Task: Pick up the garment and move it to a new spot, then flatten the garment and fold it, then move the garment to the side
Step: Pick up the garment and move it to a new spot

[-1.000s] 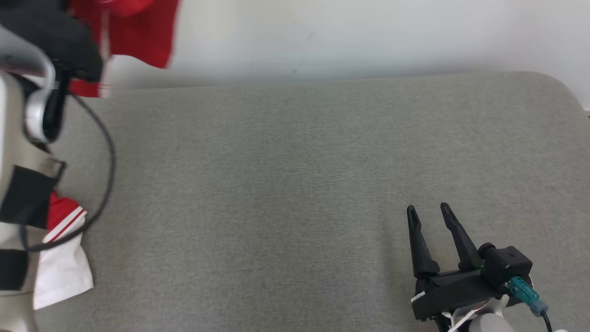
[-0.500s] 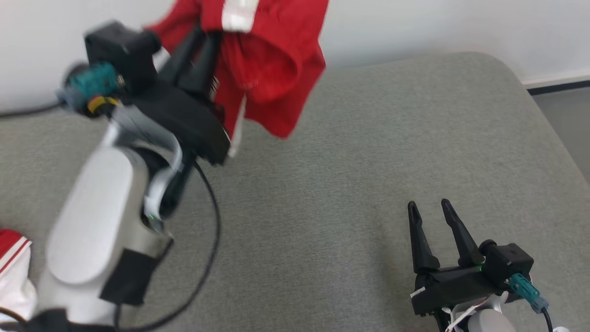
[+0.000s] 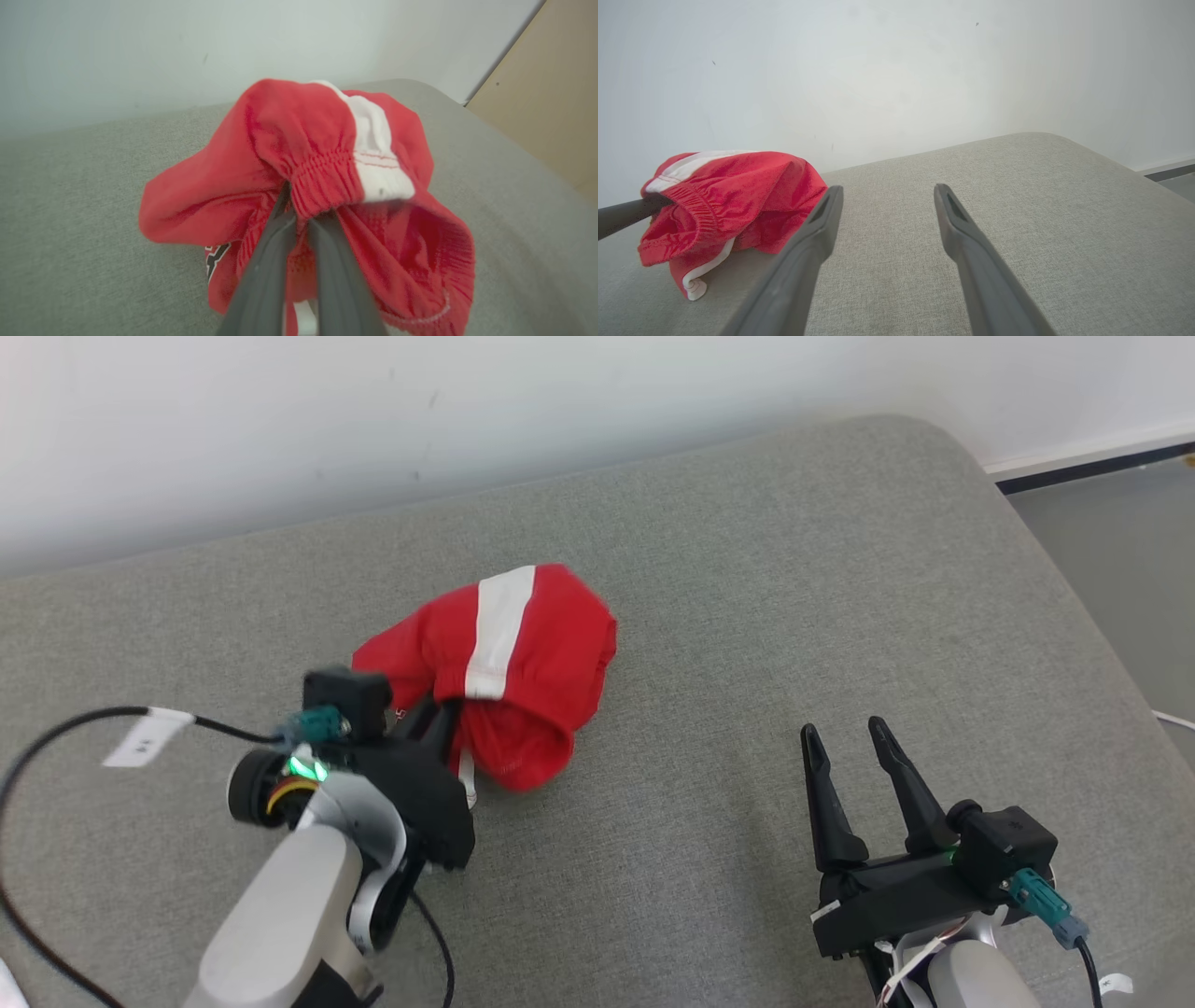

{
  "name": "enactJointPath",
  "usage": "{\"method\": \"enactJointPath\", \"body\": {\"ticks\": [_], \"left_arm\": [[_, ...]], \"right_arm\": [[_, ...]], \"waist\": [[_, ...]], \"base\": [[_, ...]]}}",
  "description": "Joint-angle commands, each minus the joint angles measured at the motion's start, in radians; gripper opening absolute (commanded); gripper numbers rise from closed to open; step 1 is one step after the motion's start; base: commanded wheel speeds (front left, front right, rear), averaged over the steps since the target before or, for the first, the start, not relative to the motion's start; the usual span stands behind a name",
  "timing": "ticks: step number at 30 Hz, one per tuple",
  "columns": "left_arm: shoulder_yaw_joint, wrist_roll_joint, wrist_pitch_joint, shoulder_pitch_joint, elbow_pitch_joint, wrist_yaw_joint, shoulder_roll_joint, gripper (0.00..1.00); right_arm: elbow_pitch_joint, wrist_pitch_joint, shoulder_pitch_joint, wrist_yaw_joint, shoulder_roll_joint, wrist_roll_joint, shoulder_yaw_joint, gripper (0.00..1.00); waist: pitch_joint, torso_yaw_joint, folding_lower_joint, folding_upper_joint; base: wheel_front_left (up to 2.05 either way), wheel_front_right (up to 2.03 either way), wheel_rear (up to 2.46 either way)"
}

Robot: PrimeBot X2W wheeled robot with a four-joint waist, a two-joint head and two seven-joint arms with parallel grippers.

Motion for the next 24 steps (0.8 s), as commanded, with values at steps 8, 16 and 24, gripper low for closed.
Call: {"method": "enactJointPath", "body": {"ticks": [8,16,24], "left_arm": [[-0.058,0.015,-0.064,-0.030,0.232,-0.028,-0.050,1.00],[-0.090,0.005,-0.163,0.008,0.289,-0.032,-0.088,1.00],[-0.059,0.008,-0.290,0.089,0.187,0.016,-0.059,1.00]], "right_arm": [[0.013,-0.002,0.016,0.004,-0.002,-0.003,0.010,1.00],[0.013,0.008,0.059,0.004,-0.001,-0.018,-0.014,1.00],[-0.005,0.025,0.101,0.004,-0.001,-0.037,-0.041,1.00]], "waist": [[-0.037,0.023,0.0000,0.0000],[-0.099,0.072,0.0000,0.0000],[-0.147,0.132,0.0000,0.0000]], "base": [[0.00,0.00,0.00],[0.00,0.00,0.00],[0.00,0.00,0.00]]}}
